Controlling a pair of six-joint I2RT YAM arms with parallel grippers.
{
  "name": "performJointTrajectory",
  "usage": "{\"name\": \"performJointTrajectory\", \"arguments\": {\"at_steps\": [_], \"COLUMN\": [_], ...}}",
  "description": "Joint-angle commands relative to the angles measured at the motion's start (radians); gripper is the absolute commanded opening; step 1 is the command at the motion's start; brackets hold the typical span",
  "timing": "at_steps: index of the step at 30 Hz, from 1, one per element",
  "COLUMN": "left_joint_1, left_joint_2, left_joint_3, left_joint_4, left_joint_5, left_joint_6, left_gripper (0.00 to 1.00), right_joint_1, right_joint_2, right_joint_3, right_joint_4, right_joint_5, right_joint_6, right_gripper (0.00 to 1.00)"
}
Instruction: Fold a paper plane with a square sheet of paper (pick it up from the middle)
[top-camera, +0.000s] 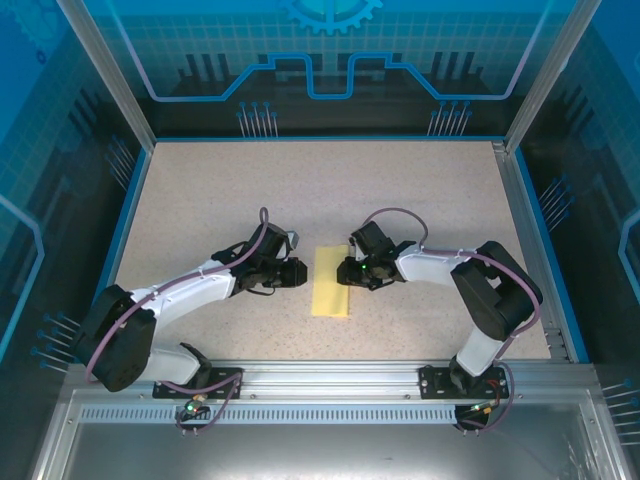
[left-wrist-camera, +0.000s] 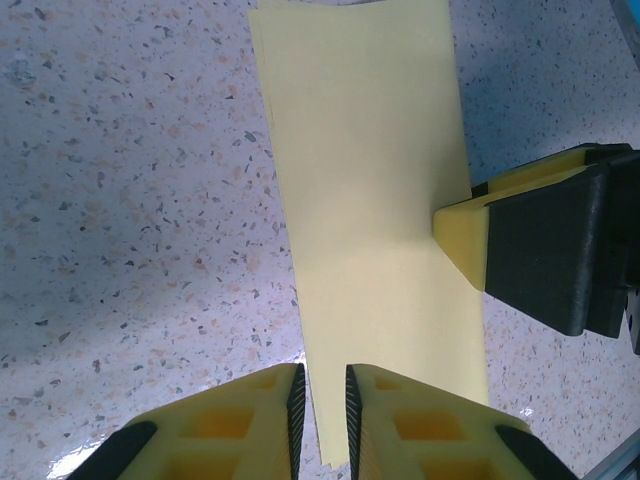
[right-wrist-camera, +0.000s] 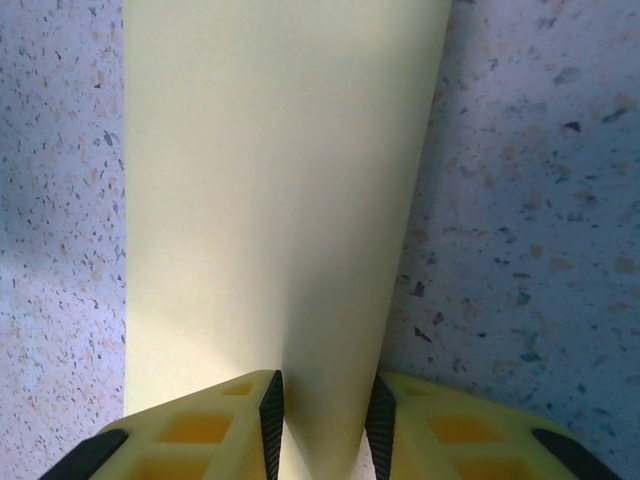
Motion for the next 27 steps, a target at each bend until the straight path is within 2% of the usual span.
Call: {"name": "performJointTrajectory", "arguments": {"at_steps": [1, 27], "left_joint_1": [0.011, 0.011], "left_joint_2": [0.0, 0.045], "left_joint_3": [-0.008, -0.001], "left_joint_4": [0.011, 0.039], "left_joint_5": [0.011, 0.046], "left_joint_6": [-0.005, -0.009], "left_gripper": [0.22, 0.22], "right_joint_1": [-0.009, 0.0], "right_joint_2": [0.015, 0.026], "right_joint_3": [-0.025, 0.0], "right_joint_4": [-0.03, -0.08], "right_joint_5": [-0.014, 0.002], "right_joint_6": [-0.006, -0.061], "right_gripper": [0.32, 0.33]}}
